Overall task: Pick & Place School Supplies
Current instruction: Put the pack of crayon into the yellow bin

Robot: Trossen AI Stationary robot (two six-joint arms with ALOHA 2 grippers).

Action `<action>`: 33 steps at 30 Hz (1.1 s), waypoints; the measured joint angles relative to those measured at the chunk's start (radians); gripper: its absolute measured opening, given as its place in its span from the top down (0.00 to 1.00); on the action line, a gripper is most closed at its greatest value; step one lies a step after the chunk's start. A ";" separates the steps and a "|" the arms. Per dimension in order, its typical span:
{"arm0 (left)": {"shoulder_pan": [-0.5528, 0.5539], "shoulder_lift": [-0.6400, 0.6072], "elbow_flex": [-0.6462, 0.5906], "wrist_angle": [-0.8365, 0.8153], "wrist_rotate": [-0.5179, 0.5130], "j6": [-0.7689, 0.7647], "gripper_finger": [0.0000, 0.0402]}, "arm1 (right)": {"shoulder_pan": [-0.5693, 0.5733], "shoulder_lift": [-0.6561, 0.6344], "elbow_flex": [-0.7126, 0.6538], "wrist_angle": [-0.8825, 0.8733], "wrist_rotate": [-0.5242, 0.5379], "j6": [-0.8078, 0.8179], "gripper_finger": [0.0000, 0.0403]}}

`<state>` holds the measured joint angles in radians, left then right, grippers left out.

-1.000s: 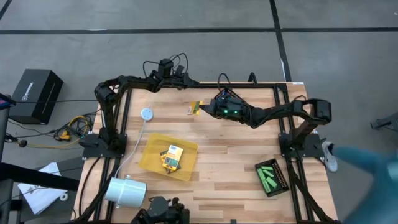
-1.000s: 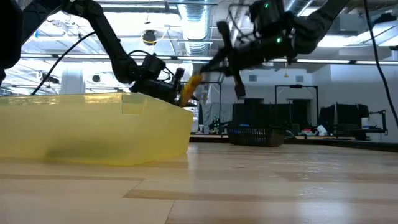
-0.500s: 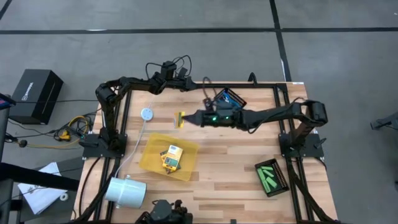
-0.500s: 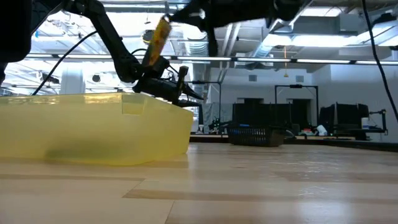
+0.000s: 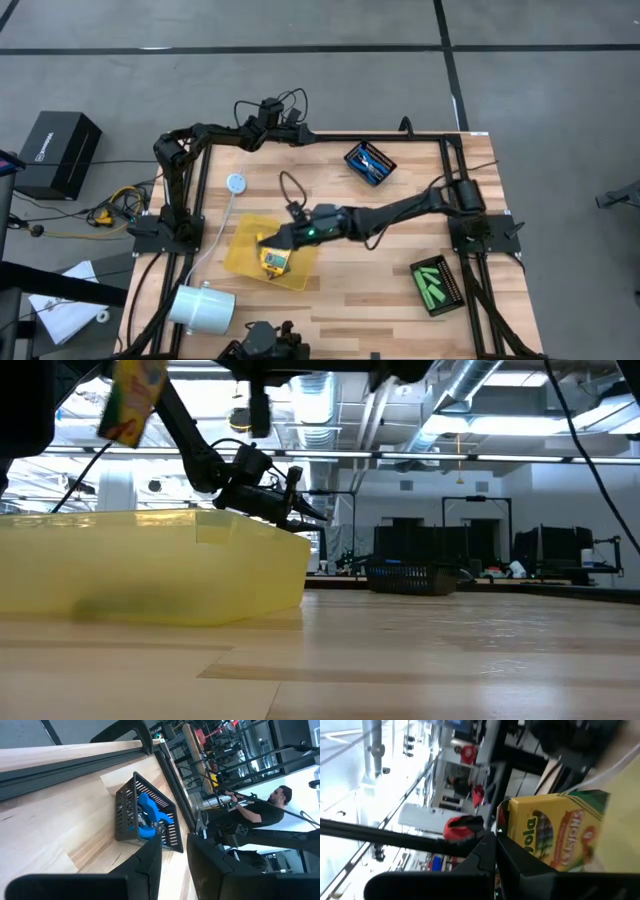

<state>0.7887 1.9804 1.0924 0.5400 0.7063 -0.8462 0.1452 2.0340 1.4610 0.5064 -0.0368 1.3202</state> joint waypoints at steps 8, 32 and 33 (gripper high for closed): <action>0.000 0.000 0.000 0.000 0.001 0.007 0.79 | 0.018 0.102 0.098 0.003 -0.018 0.016 1.00; -0.003 0.000 0.000 -0.001 0.001 0.011 0.79 | -0.028 0.102 0.097 0.073 -0.084 -0.038 0.55; -0.003 0.000 0.000 -0.001 0.001 0.011 0.79 | -0.031 0.102 0.097 0.073 -0.092 -0.038 0.53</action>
<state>0.7856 1.9808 1.0924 0.5392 0.7074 -0.8349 0.1138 2.1365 1.5585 0.5793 -0.1288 1.2823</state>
